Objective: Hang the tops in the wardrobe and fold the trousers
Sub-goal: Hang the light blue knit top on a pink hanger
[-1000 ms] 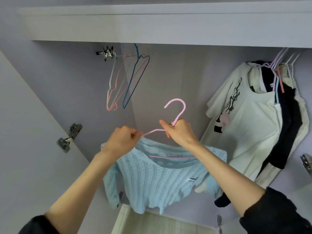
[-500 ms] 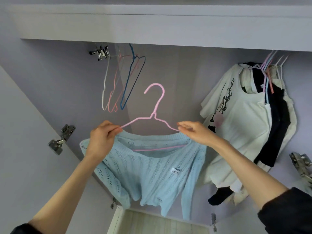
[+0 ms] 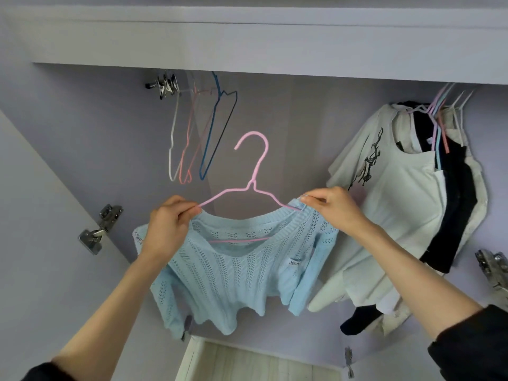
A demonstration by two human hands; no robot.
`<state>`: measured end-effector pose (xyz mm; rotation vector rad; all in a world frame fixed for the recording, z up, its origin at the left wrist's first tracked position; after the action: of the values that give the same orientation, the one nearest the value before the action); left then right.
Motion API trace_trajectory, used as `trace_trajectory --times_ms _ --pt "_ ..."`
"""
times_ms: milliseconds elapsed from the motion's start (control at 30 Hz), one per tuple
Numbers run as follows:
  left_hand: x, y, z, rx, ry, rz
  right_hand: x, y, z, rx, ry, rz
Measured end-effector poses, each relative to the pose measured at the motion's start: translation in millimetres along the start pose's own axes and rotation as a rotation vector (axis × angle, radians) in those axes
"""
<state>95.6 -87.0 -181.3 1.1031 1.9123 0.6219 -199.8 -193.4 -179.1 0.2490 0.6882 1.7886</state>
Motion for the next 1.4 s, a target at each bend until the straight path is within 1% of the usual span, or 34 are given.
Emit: trace_trajectory --times_ms 67,167,267,300,333,400,500,600,667,800,933,1067,1133,1267,1333,1400 --pt "-2 -1 -3 0.007 -0.01 -0.02 1 -5 8 -0.031 0.021 0.005" --pt "-3 -1 -3 0.042 0.008 -0.056 6 -4 10 -0.018 0.005 0.09" --pt "-3 -2 4 0.071 0.047 -0.075 9 -1 5 0.055 -0.061 0.211" --pt "-3 -4 6 0.08 0.06 -0.074 10 -1 5 0.111 -0.049 0.228" --pt "-2 -6 8 0.088 0.069 -0.071 10 -3 5 0.16 -0.03 0.217" --pt "-1 -11 10 0.09 0.074 -0.053 12 -7 6 0.193 0.016 0.129" --pt "1 -14 14 0.084 0.051 0.006 18 -7 6 0.182 0.061 -0.004" --pt "3 -14 24 0.058 0.055 0.067 19 4 0 0.156 0.083 -0.068" --pt "4 -16 25 0.046 0.052 0.114 19 11 -5 0.15 0.077 -0.066" --pt "3 -31 20 -0.044 -0.067 0.169 24 18 -14 0.184 0.056 -0.064" --pt "1 -47 10 -0.05 -0.082 0.202 35 27 -25 0.2 0.0 -0.088" --pt "3 -56 -8 -0.012 -0.136 0.215 46 46 -28 0.265 -0.1 0.002" --pt "5 -60 -18 0.016 -0.173 0.225 52 54 -23 0.22 -0.12 0.022" --pt "5 -70 -35 0.042 -0.236 0.232 49 43 -1 0.108 -0.046 0.122" --pt "2 -74 -41 0.06 -0.26 0.254 46 43 9 -0.081 -0.113 0.195" --pt "-1 -76 -46 0.065 -0.265 0.288 44 52 13 -0.302 -0.261 0.302"
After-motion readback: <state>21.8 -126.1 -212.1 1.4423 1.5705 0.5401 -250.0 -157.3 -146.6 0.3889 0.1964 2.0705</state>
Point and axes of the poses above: each hand's wrist, its own x-axis away from the middle knuckle, its own y-axis out of the back of the hand, z = x × y, the point moved 1 cm from there along -x, towards the middle knuckle, and after that the axes turned 7 degrees about -x, right-handed, at the moved point
